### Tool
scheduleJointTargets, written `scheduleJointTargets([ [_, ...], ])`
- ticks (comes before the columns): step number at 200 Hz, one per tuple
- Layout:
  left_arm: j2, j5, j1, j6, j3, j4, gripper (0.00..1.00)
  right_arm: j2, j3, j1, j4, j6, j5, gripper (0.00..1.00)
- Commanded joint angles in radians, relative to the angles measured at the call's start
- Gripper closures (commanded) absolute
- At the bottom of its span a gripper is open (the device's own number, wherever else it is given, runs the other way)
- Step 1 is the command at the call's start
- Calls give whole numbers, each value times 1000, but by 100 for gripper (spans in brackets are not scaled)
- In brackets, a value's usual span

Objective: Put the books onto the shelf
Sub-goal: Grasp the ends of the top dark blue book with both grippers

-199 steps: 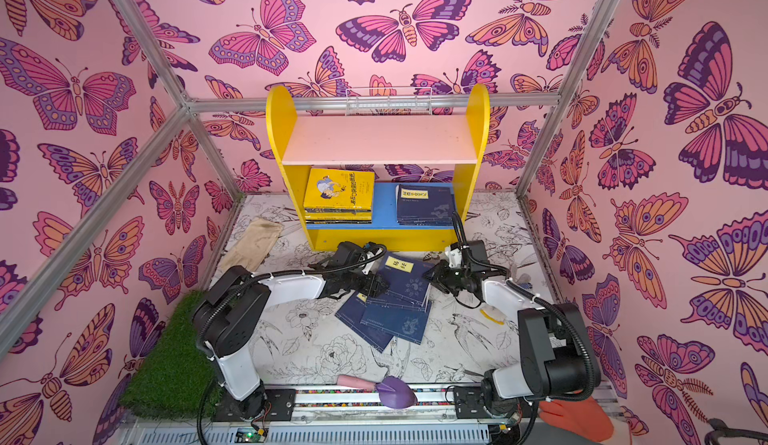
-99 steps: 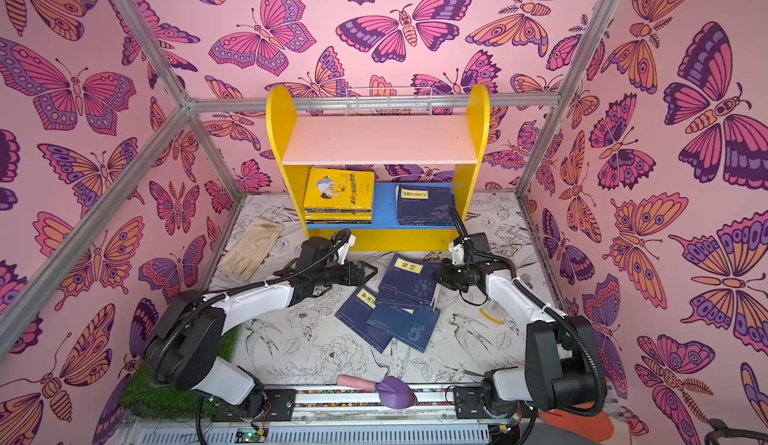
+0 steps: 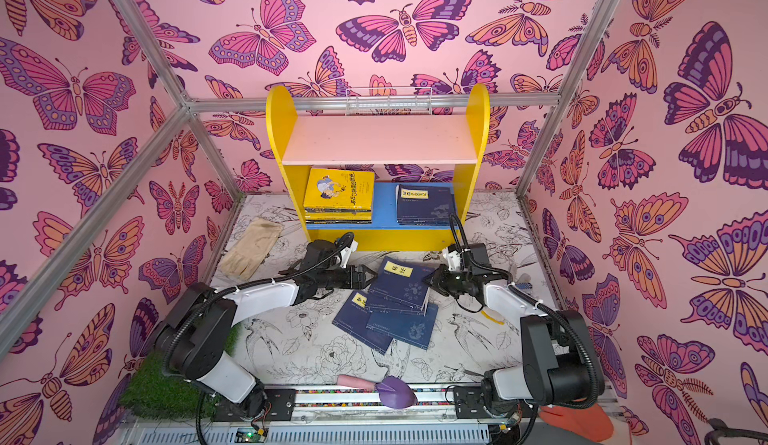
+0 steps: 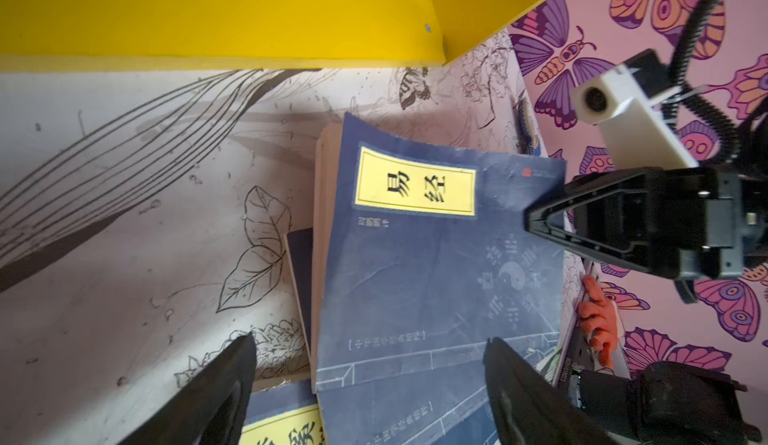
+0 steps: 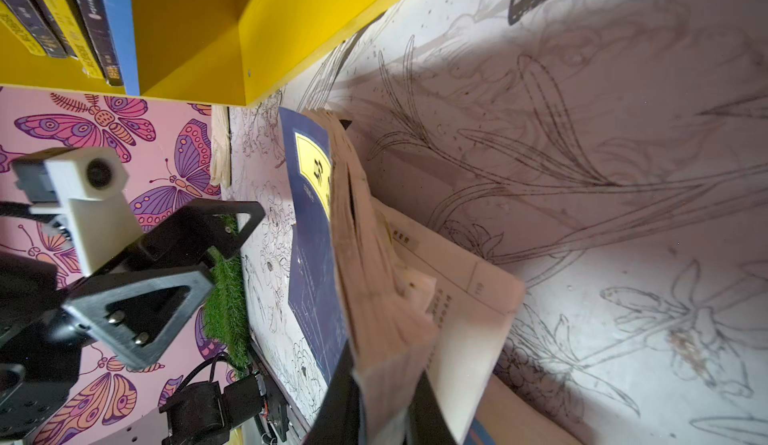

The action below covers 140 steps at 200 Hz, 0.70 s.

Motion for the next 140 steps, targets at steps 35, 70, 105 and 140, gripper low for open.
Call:
scheduleJointTargets([
  [35,107,20,11,19,29,-37,16,35,16,2,3,-54,-41,100],
  [70,156,76,8,32,58,-32,23,55,13,2,5,-62,-30,100],
  [105,194,132,1,46,94,-32,31,74,13,3,12,-64,-14,100],
  [140,189,169,-4,61,111,-48,42,83,10,3,26,-60,-2,100],
])
